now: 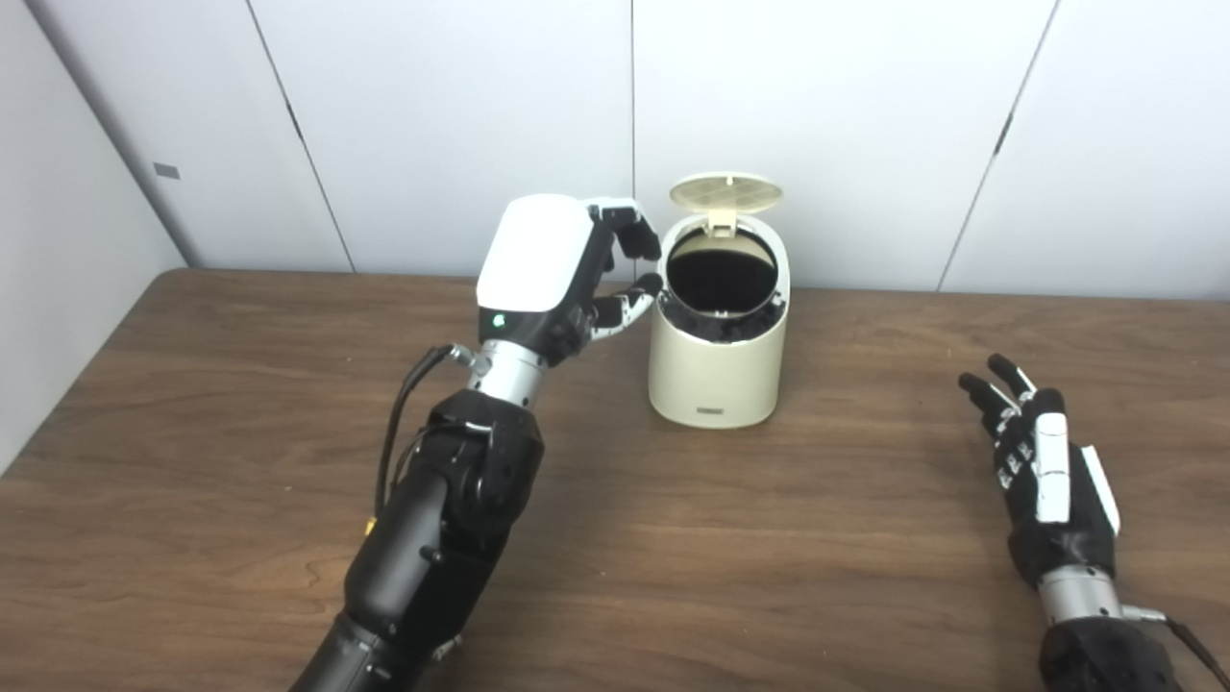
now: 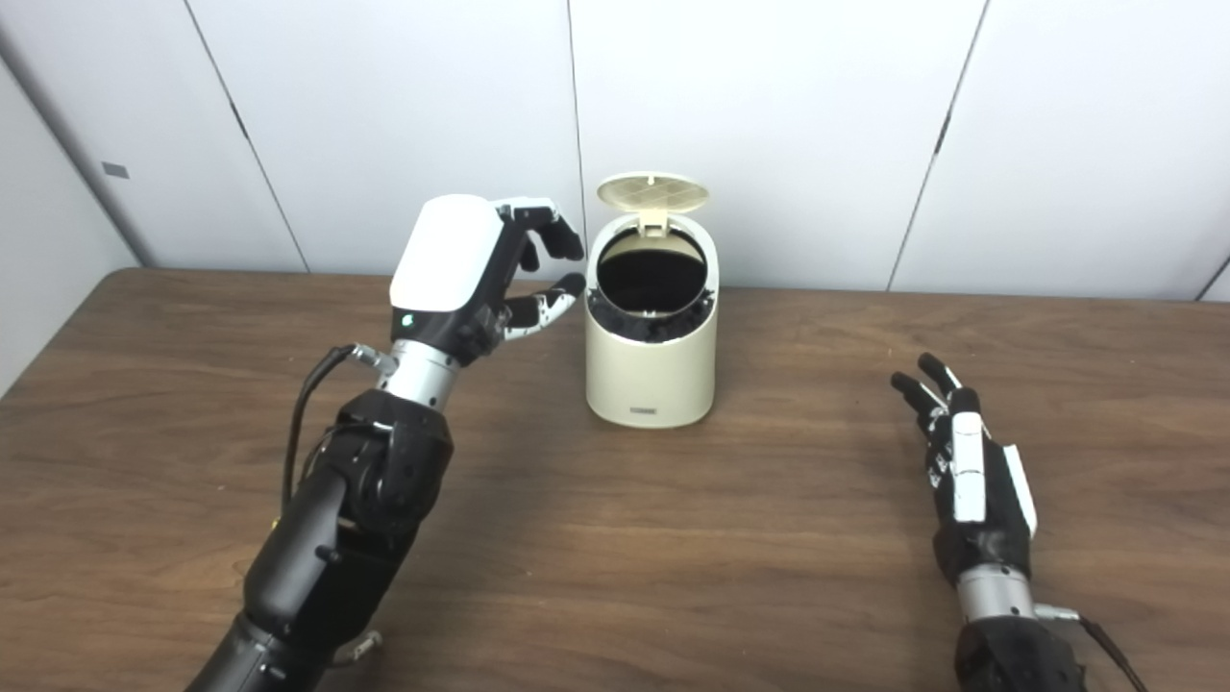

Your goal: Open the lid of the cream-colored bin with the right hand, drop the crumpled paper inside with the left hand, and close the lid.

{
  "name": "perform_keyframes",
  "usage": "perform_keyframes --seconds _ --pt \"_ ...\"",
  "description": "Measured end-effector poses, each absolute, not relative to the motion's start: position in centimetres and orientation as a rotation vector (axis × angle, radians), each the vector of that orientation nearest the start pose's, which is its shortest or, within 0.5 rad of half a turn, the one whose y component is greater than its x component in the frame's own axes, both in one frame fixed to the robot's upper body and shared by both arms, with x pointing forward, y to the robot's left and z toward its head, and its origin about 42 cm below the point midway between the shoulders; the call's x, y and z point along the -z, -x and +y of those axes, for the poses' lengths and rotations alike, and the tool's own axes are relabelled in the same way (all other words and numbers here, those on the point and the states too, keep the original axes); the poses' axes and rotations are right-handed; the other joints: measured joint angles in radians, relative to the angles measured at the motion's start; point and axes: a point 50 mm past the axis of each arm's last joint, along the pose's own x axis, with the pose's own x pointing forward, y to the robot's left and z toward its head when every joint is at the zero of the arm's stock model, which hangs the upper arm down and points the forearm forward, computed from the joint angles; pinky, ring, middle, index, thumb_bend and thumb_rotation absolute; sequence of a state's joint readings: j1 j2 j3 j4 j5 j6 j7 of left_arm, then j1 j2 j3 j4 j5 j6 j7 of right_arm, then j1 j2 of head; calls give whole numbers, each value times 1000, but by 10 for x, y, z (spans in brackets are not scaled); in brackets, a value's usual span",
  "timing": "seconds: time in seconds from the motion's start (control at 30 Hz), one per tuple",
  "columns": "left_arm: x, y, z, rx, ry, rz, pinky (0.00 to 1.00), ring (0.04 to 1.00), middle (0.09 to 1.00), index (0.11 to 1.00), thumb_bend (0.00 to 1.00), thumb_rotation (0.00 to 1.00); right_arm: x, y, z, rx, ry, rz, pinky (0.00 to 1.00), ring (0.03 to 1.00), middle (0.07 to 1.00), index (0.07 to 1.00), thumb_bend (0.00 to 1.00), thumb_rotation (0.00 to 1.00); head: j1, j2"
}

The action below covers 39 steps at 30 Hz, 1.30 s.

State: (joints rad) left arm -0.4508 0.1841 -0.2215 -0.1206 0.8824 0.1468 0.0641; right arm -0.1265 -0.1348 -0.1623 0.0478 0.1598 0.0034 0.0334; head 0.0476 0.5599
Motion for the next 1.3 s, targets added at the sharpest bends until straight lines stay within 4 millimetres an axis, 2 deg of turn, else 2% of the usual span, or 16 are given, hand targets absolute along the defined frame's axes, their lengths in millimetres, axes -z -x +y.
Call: perform_keyframes --seconds 0.17,0.33,0.4,0.43,0.47,0.53,0.57,0.63,0.67,0.73,0.83,1.0,1.13,1.3 --pt "-260 -379 202 -151 -937 -473 312 414 521 481 472 0 -128 -323 -291 100 -42 -95 1000 930 838 887 505 1000 -6 2" --pt "-257 -374 216 -220 -666 -381 310 436 516 508 474 0 -127 -323 -291 100 -41 -96 1000 931 852 883 505 1000 -6 6" --pt "-253 -372 217 -205 -576 -333 362 411 492 546 490 0 -128 -323 -291 99 -41 -96 996 931 856 876 501 1000 -6 6" --pt "-250 -372 219 -198 -535 -293 388 471 478 544 502 0 -128 -323 -291 99 -41 -96 996 936 863 879 505 1000 -9 6" --pt "-247 -372 221 -186 -511 -264 423 524 560 522 501 35 -128 -323 -291 99 -41 -96 990 941 869 883 508 1000 -9 6" --pt "-240 -370 226 -148 -474 -224 525 625 692 717 528 279 -128 -323 -291 100 -41 -97 991 952 885 891 510 1000 -9 6" --pt "-236 -368 229 -130 -458 -212 601 692 765 780 519 409 -128 -323 -291 100 -42 -97 996 962 900 901 504 1000 -9 6" --pt "-227 -364 237 -92 -385 -178 803 849 911 914 499 729 -127 -323 -292 102 -47 -97 1000 985 933 916 506 1000 -9 6" --pt "-223 -362 240 -73 -349 -162 868 900 953 955 494 817 -127 -323 -292 102 -49 -97 1000 990 940 921 507 1000 -9 6" --pt "-213 -356 244 -31 -301 -130 963 970 991 991 499 926 -126 -323 -293 104 -63 -97 1000 998 961 942 515 1000 -9 6" --pt "-197 -349 247 18 -253 -79 997 997 1000 1000 489 943 -126 -326 -295 94 -91 -103 1000 1000 984 969 529 1000 -8 9" --pt "-173 -344 249 51 -157 -28 1000 1000 1000 1000 453 988 -127 -334 -299 72 -93 -134 1000 1000 999 985 550 1000 -9 9" --pt "-154 -333 250 56 -100 -23 1000 1000 1000 1000 422 1000 -129 -334 -299 61 -95 -160 1000 1000 1000 988 560 988 -9 9" --pt "-135 -321 248 50 -37 -31 1000 1000 1000 1000 470 1000 -129 -334 -299 60 -95 -162 1000 1000 1000 1000 587 971 -15 15"
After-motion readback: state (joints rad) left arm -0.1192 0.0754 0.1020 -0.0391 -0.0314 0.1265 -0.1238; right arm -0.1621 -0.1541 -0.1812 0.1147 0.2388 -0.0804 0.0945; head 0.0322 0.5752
